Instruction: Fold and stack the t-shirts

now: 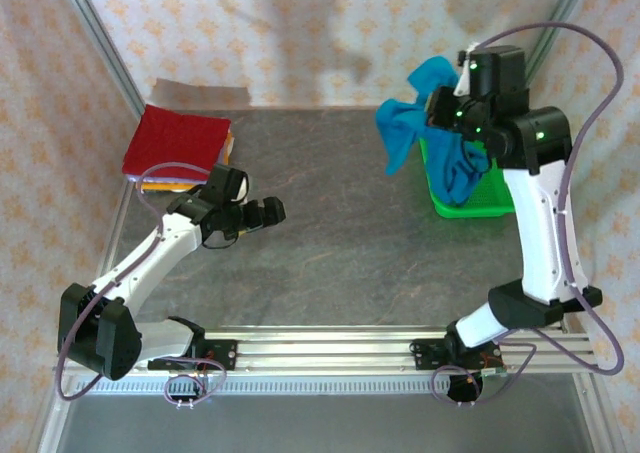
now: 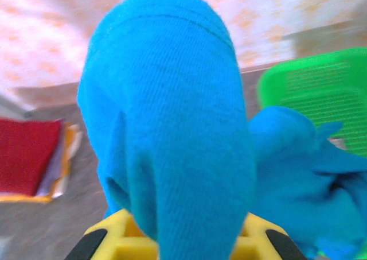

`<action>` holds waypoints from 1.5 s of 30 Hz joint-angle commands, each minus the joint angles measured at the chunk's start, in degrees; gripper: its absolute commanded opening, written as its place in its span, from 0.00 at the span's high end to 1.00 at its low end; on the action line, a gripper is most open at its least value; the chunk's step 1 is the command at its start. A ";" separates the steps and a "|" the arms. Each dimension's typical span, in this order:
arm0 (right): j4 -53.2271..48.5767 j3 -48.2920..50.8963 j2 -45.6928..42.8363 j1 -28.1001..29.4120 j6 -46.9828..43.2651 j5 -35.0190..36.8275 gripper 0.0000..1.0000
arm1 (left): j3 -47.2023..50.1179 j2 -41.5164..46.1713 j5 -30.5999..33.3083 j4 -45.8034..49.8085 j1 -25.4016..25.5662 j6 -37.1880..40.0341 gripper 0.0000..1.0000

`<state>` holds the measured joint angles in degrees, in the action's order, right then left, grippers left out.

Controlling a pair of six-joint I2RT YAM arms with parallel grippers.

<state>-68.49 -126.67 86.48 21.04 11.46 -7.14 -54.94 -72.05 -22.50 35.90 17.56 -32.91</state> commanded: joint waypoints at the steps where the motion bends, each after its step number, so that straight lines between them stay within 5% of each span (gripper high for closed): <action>1: 4.13 6.28 0.30 8.20 5.60 -2.64 0.91 | -0.31 2.17 -0.27 3.51 -1.74 1.26 0.01; 5: 12.00 16.21 4.16 17.53 9.28 -3.65 0.88 | 1.23 3.91 0.44 5.49 -3.94 2.77 0.01; 9: 13.88 19.18 12.70 19.04 15.04 -3.59 0.51 | 3.55 5.95 2.53 9.39 -5.94 2.16 0.01; 12: 12.98 16.94 18.05 18.95 15.78 -3.82 0.40 | 5.54 8.14 4.28 11.65 -6.60 1.93 0.01; 20: 5.36 15.33 20.45 18.09 14.13 -0.32 0.36 | 10.12 8.51 3.16 10.78 -5.74 0.40 0.07; 34: 10.05 40.98 5.13 10.39 15.37 1.73 0.34 | 0.38 -14.18 10.67 7.95 13.76 0.20 0.34; 45: 10.96 46.78 0.86 6.79 14.14 0.88 0.33 | -9.10 -28.75 10.45 6.95 18.39 0.56 0.52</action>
<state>-57.82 -80.68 89.67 28.62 25.91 -7.22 -62.06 -99.13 -14.26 42.33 35.77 -31.92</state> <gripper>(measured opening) 0.675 0.508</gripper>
